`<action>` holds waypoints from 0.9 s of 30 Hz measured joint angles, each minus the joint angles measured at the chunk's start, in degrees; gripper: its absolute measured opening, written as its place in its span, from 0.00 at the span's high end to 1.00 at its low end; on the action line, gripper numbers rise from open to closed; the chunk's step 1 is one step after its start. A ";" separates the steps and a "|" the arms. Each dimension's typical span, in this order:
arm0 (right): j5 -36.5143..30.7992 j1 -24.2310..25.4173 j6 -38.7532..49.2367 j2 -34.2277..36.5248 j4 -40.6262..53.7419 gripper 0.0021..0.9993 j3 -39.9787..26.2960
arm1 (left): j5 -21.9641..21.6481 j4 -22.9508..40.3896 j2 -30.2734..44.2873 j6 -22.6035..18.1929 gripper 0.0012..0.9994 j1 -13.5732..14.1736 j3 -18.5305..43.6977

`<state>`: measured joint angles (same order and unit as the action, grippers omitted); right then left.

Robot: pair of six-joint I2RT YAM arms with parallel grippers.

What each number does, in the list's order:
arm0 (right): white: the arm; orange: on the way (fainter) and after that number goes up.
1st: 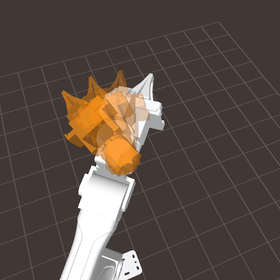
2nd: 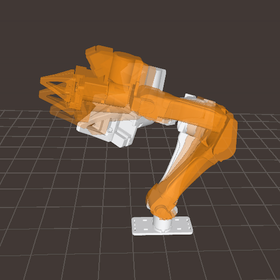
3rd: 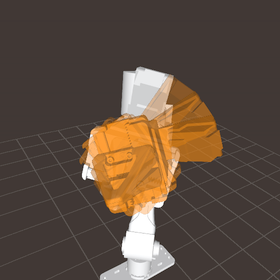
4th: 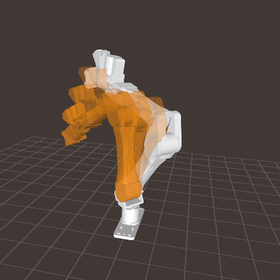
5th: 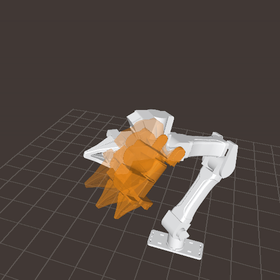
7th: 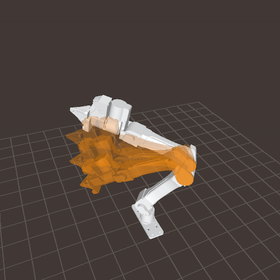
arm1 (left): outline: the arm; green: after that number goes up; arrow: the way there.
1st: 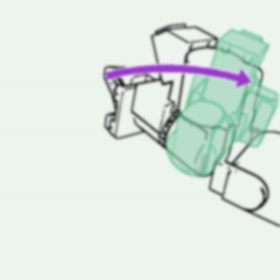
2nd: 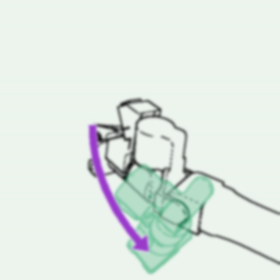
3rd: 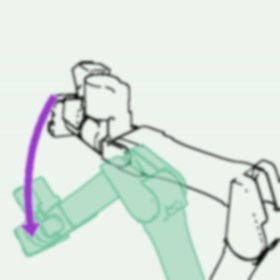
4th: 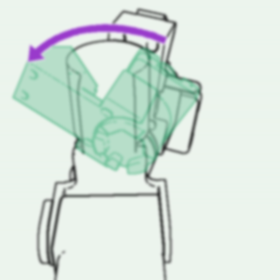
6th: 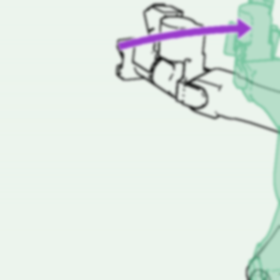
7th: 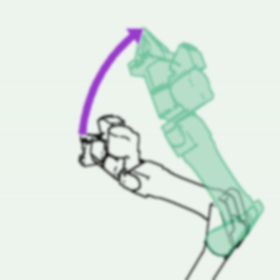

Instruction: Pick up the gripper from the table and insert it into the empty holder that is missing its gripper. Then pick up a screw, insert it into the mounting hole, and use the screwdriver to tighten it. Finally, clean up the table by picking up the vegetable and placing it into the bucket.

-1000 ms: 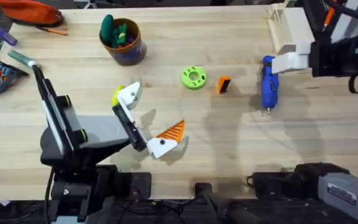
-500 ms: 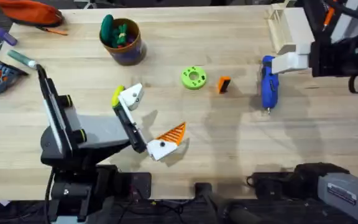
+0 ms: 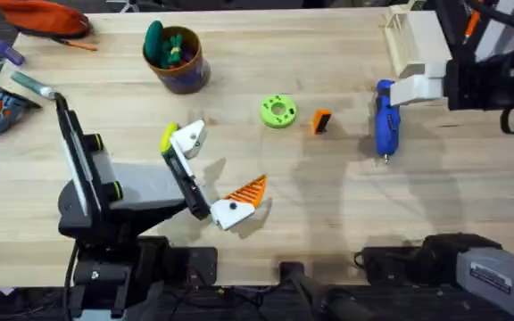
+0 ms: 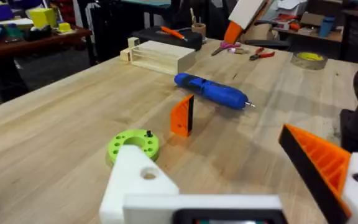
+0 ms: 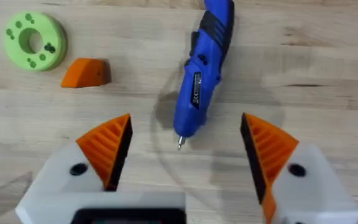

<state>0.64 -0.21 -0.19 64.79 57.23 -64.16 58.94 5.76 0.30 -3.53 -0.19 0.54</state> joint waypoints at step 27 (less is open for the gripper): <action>0.00 0.00 0.00 -0.01 0.02 0.01 0.00 | 0.00 0.00 0.00 0.80 0.01 0.00 0.00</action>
<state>0.64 -0.21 -0.19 64.78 57.25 -64.16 58.94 5.76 0.30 -2.72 -0.19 0.54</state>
